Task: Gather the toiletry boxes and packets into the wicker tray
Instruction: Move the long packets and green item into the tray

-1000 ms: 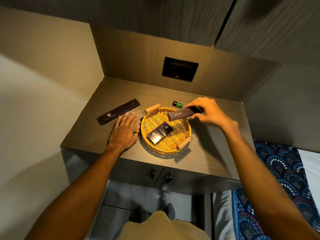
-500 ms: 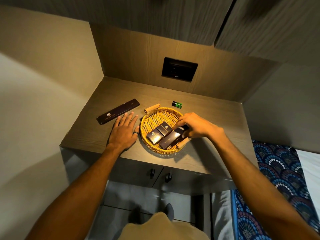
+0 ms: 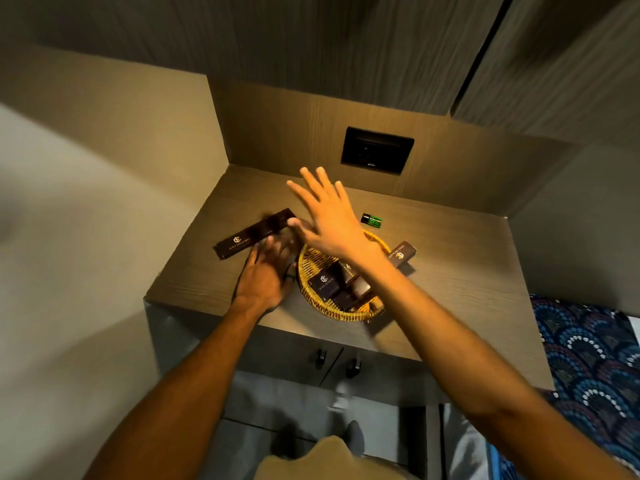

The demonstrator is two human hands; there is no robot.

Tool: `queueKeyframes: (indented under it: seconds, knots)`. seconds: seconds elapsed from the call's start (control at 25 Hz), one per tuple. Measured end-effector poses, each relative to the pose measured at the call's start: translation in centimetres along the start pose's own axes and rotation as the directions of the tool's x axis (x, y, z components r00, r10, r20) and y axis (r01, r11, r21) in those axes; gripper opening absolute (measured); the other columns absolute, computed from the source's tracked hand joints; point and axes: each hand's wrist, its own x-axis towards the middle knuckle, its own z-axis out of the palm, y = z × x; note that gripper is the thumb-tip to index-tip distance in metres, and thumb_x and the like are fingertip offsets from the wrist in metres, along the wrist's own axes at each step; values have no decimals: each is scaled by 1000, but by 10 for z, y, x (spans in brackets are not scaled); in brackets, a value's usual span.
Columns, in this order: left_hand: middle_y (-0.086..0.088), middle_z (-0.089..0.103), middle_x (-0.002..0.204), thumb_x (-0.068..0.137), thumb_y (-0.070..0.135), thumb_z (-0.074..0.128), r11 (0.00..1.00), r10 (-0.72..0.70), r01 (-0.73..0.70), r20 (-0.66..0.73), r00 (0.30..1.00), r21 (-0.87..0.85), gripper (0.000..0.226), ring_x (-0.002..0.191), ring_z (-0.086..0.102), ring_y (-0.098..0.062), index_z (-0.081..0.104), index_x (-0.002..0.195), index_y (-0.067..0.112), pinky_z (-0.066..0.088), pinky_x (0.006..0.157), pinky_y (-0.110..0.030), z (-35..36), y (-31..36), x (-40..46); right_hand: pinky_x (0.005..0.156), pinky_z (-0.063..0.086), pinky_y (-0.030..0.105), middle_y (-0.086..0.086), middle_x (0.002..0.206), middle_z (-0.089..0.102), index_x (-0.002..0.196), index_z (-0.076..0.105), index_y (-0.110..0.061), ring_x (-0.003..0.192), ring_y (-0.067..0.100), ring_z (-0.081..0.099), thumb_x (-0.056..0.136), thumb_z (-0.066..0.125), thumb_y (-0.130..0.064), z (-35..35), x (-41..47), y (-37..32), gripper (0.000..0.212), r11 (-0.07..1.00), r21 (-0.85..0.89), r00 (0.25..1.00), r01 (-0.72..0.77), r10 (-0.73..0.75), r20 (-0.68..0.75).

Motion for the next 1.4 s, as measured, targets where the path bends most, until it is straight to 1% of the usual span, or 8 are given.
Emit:
queueKeyframes:
  seconds: [0.08,0.12,0.28,0.48,0.8,0.92,1.08,1.4]
  knots:
    - [-20,33,161,97,35,44,997,72,-74,-89,993,-18,63,152,21,-35,36,154,11,21,123,-58,14,19,-13,126,4,65,7,175,3,164,17,-27,161,34,-6,101,48,-49,36,20,-21,74,996,-59,973,-71,82,216]
    - [-18,33,162,98,37,43,998,64,-63,-39,997,21,61,153,20,-35,38,154,13,17,123,-56,18,27,-13,125,2,67,7,175,1,165,15,-27,161,33,-9,102,49,-45,51,28,-25,74,993,-73,938,-92,111,327]
    - [-13,26,163,97,50,41,960,-189,148,160,969,236,68,149,21,-35,24,154,18,17,122,-51,27,58,3,121,3,74,11,169,21,159,31,-26,160,39,3,97,57,-25,81,36,-25,68,989,-45,835,-142,144,531]
    - [-9,34,162,97,48,42,989,-37,20,117,992,144,63,151,23,-29,34,152,20,19,121,-48,35,52,-5,119,16,73,12,143,53,147,49,-20,141,37,44,92,63,-18,78,39,-23,57,989,-85,889,-121,146,435]
    - [-2,16,170,103,47,31,997,-17,14,48,999,75,63,156,9,-25,18,161,25,8,125,-50,24,29,1,123,19,61,7,140,53,148,50,-26,135,31,48,87,66,-24,-20,33,11,64,989,-99,993,110,-105,57]
    - [-2,14,170,101,46,35,997,-45,42,45,998,63,67,155,8,-26,14,161,27,7,126,-50,24,25,1,123,22,56,6,137,55,144,56,-27,133,28,50,83,72,-39,-55,-15,55,64,986,-96,986,136,-126,110]
    - [-1,8,171,101,47,29,999,44,-46,107,993,17,67,156,2,-24,7,161,29,0,126,-48,31,64,-2,120,25,56,5,138,57,144,57,-28,134,28,51,87,71,-24,-67,-117,116,59,987,-154,966,40,1,258]
    - [-1,7,171,104,47,21,999,-41,41,97,994,-1,62,156,1,-24,7,161,29,2,126,-49,36,53,-6,122,17,64,1,145,54,150,49,-34,140,27,43,93,63,-26,-18,-98,109,59,972,-229,932,55,32,360]
